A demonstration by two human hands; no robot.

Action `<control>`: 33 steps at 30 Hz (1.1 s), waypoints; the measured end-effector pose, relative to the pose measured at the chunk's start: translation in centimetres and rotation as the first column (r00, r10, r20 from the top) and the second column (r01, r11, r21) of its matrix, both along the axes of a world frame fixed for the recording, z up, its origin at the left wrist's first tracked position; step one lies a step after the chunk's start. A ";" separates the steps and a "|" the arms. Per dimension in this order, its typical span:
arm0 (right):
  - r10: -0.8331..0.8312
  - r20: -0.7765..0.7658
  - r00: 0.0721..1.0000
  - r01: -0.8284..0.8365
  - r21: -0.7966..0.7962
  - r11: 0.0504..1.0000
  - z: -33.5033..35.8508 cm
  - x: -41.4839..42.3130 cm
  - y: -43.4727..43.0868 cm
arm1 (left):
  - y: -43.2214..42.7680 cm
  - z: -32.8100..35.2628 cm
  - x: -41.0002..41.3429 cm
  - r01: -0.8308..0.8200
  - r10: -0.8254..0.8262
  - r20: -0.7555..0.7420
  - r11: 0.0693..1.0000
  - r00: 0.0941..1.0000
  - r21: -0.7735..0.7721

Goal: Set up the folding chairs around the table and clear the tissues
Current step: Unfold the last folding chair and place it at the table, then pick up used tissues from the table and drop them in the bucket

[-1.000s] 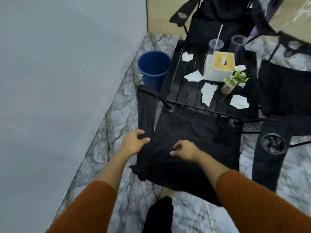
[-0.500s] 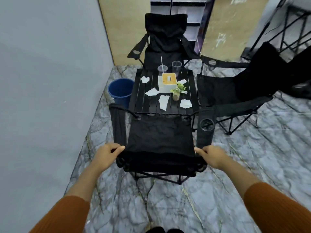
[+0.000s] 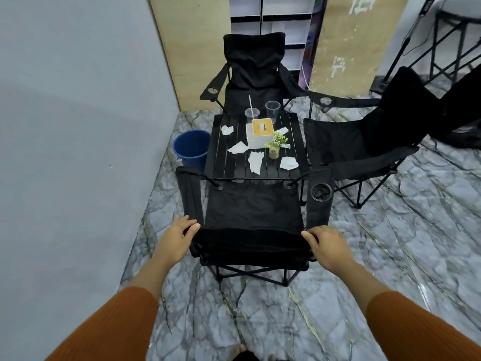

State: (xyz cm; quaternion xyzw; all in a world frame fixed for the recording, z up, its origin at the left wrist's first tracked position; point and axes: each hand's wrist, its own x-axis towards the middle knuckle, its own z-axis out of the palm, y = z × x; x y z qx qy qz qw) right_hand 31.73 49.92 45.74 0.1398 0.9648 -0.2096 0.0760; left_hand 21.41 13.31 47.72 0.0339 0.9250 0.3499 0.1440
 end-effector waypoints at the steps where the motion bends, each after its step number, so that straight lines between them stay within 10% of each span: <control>1: -0.003 -0.001 1.000 0.003 0.004 1.000 0.2 -0.4 -0.7 | -0.2 0.2 -0.1 -0.006 0.006 -0.022 1.000 1.000 -0.001; 15: 0.243 0.037 0.969 -0.237 -0.117 0.964 6.8 -16.0 -25.4 | -13.5 3.9 -7.7 -0.041 0.019 -0.088 0.967 0.996 -0.253; 22: 0.307 0.218 0.926 -0.295 -0.088 0.951 7.8 -23.0 -35.9 | -22.9 4.5 -15.2 0.206 -0.117 0.196 0.815 0.974 -0.541; 33: 0.242 0.254 0.936 -0.234 -0.061 0.970 4.8 -34.5 -41.0 | -27.5 3.5 -27.3 0.283 -0.194 0.215 0.788 0.957 -0.547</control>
